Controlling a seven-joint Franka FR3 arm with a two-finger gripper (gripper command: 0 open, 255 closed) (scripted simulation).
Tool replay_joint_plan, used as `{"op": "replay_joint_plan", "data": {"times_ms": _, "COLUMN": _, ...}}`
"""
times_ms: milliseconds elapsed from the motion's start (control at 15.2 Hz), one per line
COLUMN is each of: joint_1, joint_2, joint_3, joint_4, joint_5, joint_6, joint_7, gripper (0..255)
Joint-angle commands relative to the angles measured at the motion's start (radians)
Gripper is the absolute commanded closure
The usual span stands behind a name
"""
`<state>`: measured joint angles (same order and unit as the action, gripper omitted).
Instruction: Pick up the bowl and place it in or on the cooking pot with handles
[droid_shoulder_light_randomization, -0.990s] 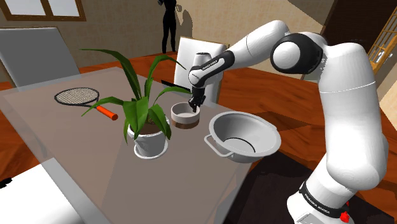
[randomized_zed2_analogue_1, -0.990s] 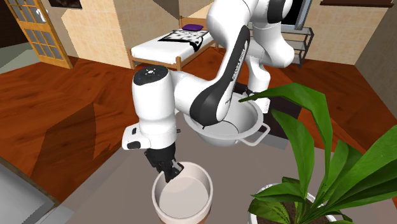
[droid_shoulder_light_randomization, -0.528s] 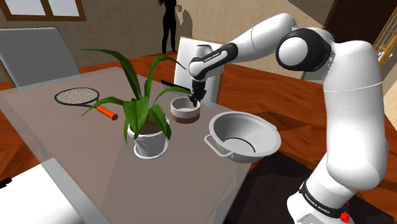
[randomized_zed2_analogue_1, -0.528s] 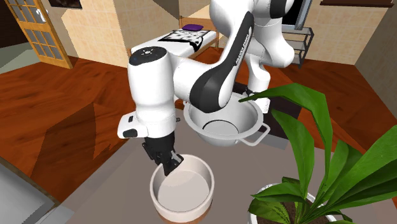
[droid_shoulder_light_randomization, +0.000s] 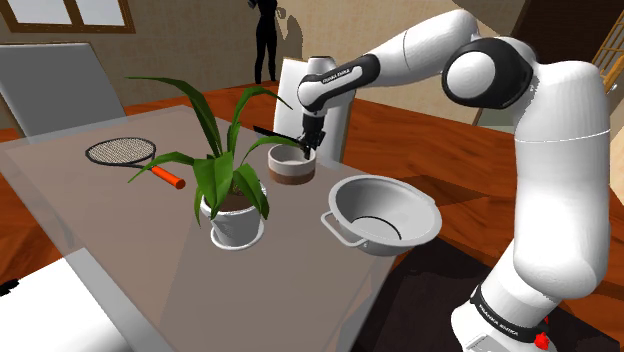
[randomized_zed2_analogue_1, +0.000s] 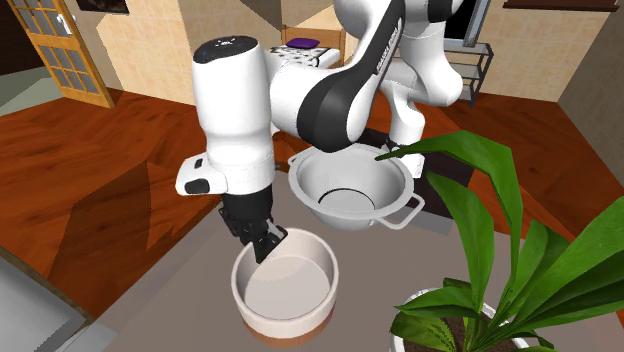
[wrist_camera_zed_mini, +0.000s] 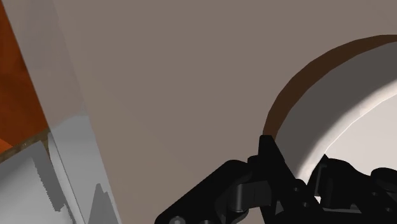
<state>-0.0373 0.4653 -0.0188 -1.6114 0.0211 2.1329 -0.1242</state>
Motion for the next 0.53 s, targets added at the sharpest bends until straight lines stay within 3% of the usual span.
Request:
{"op": "replay_joint_plan", "data": {"times_ms": 0, "joint_1": -0.001, "joint_2": -0.011, "joint_3": 0.000, "joint_4": 0.014, "joint_5": 0.000, "joint_6": -0.024, "joint_7": -0.001, "gripper": 255}}
{"op": "replay_joint_plan", "data": {"times_ms": 462, "joint_1": -0.001, "joint_2": -0.039, "joint_3": -0.001, "joint_4": 0.066, "joint_5": -0.001, "joint_6": -0.105, "joint_7": 0.001, "gripper": 255}}
